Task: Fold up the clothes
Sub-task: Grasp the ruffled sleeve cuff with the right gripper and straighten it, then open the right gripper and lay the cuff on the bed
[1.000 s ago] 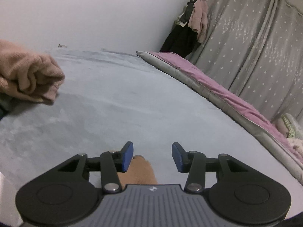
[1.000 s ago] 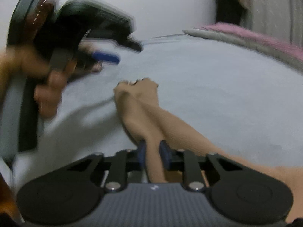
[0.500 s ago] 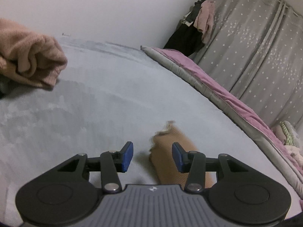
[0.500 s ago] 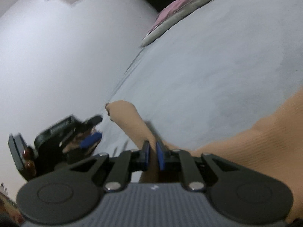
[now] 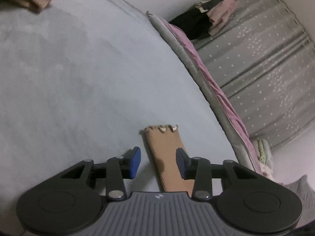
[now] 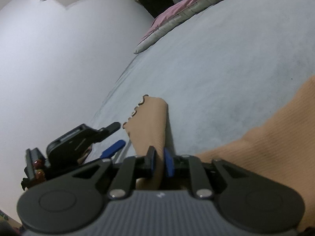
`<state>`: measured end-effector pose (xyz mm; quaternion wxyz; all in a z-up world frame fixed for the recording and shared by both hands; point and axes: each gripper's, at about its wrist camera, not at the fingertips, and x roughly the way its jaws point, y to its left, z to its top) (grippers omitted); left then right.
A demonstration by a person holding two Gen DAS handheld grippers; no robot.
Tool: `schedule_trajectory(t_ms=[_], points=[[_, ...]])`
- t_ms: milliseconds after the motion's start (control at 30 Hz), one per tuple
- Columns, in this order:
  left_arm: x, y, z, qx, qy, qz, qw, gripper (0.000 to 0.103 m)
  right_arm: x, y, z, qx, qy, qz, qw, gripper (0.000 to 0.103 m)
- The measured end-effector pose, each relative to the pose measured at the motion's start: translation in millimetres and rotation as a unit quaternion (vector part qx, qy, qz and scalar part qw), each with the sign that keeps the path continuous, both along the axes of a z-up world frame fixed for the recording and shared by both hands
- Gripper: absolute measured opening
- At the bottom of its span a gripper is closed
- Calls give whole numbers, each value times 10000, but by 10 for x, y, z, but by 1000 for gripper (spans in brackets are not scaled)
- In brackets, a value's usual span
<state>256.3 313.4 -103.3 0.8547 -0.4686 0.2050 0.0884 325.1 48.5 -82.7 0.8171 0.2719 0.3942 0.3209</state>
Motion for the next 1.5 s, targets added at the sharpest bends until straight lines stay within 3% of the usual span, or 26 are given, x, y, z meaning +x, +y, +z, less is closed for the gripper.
schedule_trajectory(t_ms=[200, 233, 300, 400, 500, 567, 600, 667, 767, 867, 1033, 1200, 1500], points=[[129, -38, -43, 16, -28, 181, 9998, 29, -101, -124, 42, 12, -10, 12, 10000, 15], [158, -53, -51, 46, -31, 199, 9998, 26, -120, -158, 50, 13, -9, 16, 10000, 15], [213, -75, -79, 58, 39, 321, 9995, 8, -123, -167, 49, 13, -8, 18, 10000, 15], [198, -75, -84, 67, 51, 471, 9989, 5, -127, -172, 55, 0, -17, 24, 10000, 15], [116, -120, 44, 501, 113, 662, 9965, 5, -142, -174, 78, -35, -50, 68, 10000, 16], [37, -141, 152, 836, 246, 857, 9925, 5, -126, -147, 101, -46, -86, 117, 9999, 25], [-10, -152, 212, 995, 336, 966, 9898, 5, -132, -140, 119, -44, -103, 145, 9998, 28], [-101, -179, 319, 1304, 498, 1119, 9839, 5, -158, -151, 190, -46, -207, 163, 9996, 45], [-227, -228, 461, 1760, 741, 1320, 9727, 5, -186, -190, 286, -42, -332, 158, 9993, 55], [-317, -265, 513, 2133, 1019, 1492, 9601, 5, -194, -272, 361, -22, -402, 96, 9991, 55], [-481, -333, 489, 2436, 1434, 1709, 9439, 5, -191, -385, 451, -190, -524, -33, 9984, 55], [-656, -441, 514, 2929, 1847, 1915, 9184, 5, -217, -456, 573, -596, -811, -91, 9949, 55], [-799, -554, 447, 3310, 2580, 1870, 8882, 6, -211, -695, 575, -1231, -1031, -359, 9864, 55]])
